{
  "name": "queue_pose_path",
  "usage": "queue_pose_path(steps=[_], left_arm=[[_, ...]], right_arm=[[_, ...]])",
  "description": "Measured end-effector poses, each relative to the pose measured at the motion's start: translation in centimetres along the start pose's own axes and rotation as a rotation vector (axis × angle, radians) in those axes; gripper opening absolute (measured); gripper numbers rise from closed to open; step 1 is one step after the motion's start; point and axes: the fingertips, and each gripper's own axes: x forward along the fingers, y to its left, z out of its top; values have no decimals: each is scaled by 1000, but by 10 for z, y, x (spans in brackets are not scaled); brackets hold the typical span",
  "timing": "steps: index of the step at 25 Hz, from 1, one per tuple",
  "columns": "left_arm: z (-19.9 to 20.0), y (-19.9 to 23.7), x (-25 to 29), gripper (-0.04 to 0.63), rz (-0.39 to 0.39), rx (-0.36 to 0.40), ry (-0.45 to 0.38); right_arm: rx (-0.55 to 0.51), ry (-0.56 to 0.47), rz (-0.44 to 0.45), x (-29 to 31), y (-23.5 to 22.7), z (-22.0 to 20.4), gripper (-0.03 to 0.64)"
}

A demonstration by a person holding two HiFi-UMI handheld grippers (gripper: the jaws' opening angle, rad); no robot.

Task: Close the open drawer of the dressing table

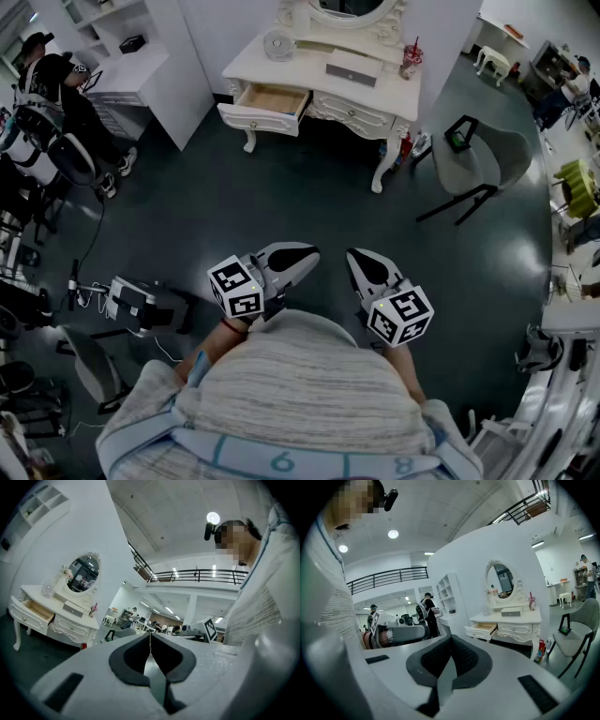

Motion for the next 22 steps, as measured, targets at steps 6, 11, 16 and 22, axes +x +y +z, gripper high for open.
queue_pose_path(steps=[6,11,16,22], left_arm=[[-1,0,-7,15,0,-8,-8],[-3,-1,-11,15,8,-5,-18],[1,3,-13,15,34,0,-38],[4,7,-11,16,43,13,-46]], right_arm=[[-7,11,11,5,8,-4,9],[-16,20,17,5,11,-5,9],[5,12,25,5,9,-2,9],[21,12,49,9,6,-3,12]])
